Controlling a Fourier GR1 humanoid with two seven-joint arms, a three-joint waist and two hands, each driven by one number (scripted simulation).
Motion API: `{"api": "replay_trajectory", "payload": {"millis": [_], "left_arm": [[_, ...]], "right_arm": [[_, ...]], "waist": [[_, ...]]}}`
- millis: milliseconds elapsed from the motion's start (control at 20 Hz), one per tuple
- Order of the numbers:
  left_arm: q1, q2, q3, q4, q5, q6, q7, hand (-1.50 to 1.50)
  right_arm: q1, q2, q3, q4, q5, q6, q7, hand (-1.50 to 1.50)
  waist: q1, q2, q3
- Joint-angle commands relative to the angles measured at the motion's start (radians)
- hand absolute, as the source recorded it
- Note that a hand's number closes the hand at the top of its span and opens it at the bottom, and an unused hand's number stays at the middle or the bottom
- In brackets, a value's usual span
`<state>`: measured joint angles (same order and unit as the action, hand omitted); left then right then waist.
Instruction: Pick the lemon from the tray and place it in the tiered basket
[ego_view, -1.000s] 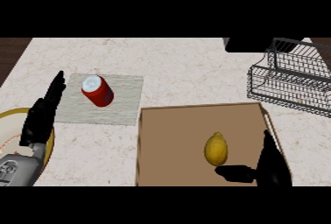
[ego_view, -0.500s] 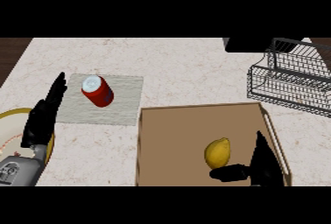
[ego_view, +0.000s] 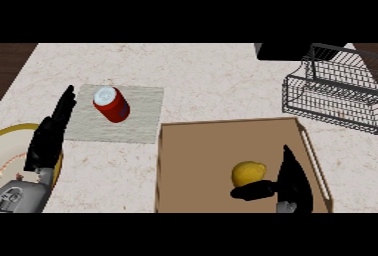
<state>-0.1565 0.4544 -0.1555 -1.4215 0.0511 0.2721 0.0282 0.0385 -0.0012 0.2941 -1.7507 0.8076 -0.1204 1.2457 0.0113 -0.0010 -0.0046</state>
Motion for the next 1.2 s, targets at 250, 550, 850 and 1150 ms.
{"api": "replay_trajectory", "payload": {"millis": [250, 550, 850, 1150], "left_arm": [[-0.023, 0.029, 0.033, -0.003, 0.017, -0.048, 0.03, 0.0], [0.007, -0.006, 0.012, -0.056, -0.012, -0.016, 0.044, 0.0], [-0.015, -0.026, 0.02, 0.039, -0.037, -0.016, 0.006, 0.0], [0.012, -0.011, 0.04, -0.008, -0.022, -0.033, 0.008, 0.0]], "right_arm": [[-0.09, 0.001, 0.043, 0.11, -0.122, -0.097, 0.242, 1.5], [-0.151, 0.0, 0.114, 0.197, -0.051, 0.005, 0.208, 1.5], [-0.184, 0.0, 0.076, 0.13, -0.093, -0.098, 0.242, 1.5], [-0.216, 0.0, 0.02, 0.059, 0.009, -0.164, 0.241, 1.5]], "waist": [[0.006, 0.003, 0.004], [0.009, 0.001, 0.004], [-0.011, 0.003, 0.004], [-0.007, -0.003, 0.003]]}}
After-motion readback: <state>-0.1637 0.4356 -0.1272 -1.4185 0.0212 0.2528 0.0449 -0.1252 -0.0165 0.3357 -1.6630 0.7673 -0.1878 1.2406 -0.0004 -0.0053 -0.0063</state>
